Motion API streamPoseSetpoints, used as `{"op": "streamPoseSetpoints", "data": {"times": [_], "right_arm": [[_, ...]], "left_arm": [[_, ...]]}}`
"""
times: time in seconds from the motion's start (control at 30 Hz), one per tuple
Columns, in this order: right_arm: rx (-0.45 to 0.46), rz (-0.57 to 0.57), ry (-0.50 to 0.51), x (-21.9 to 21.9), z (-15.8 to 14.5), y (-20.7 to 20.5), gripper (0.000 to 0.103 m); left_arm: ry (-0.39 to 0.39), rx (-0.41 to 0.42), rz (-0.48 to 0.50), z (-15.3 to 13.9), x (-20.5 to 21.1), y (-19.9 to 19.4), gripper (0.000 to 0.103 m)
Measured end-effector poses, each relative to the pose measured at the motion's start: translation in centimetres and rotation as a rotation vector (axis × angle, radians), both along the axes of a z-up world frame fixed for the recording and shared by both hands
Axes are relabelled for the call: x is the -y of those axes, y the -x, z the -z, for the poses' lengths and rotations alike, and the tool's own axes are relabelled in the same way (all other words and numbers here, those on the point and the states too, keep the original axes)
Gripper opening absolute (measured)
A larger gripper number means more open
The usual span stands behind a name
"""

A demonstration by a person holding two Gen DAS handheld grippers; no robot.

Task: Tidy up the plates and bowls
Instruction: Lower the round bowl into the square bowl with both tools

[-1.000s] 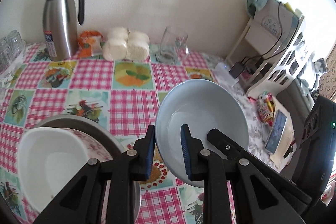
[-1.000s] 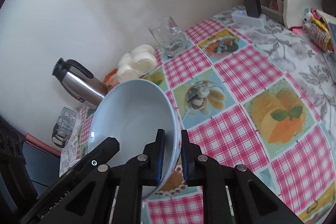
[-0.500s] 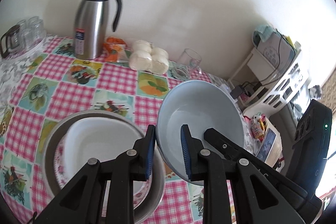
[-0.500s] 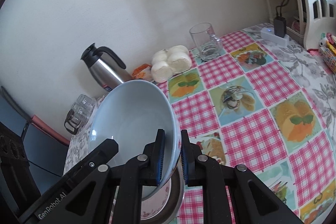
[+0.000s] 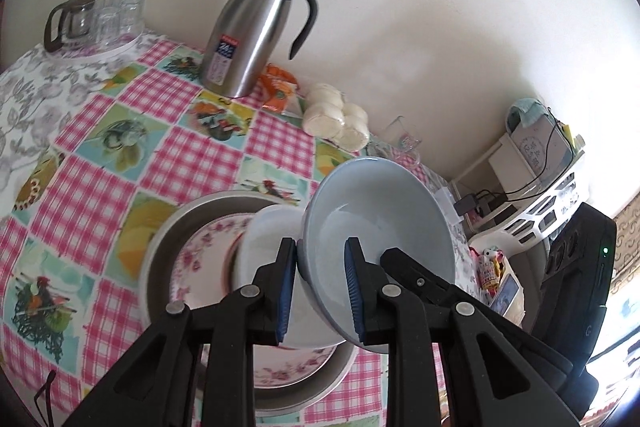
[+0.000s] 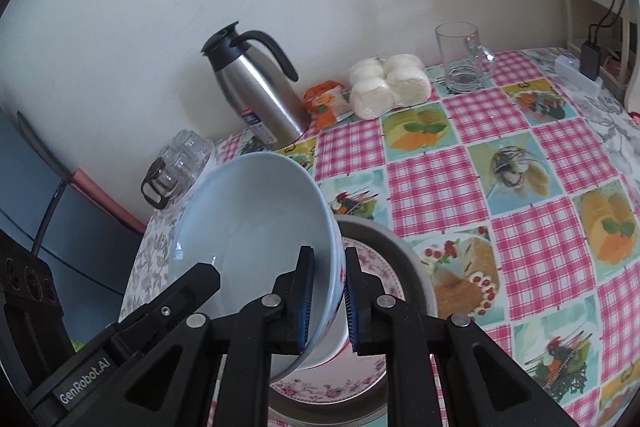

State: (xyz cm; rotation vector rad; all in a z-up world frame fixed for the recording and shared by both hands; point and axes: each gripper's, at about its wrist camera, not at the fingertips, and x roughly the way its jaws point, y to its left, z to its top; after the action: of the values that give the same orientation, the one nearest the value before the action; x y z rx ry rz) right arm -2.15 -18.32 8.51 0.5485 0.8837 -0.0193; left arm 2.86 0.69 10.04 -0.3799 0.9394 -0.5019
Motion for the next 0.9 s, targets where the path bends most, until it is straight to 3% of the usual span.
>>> {"op": "streamPoseSetpoints", "data": {"times": [0.27,0.9], "right_arm": [[-0.065,-0.021,0.052,-1.6,1.1,-0.4,0.017],[-0.155,-0.018,0.143,-2.1,2.2,-0.9,0.019]], "left_arm": [[0.000,-0.061,0.014,1.7,-0.7,-0.4,0.024],[-0.009,-0.117,0.017,2.8,-0.6,-1.0,0.024]]}}
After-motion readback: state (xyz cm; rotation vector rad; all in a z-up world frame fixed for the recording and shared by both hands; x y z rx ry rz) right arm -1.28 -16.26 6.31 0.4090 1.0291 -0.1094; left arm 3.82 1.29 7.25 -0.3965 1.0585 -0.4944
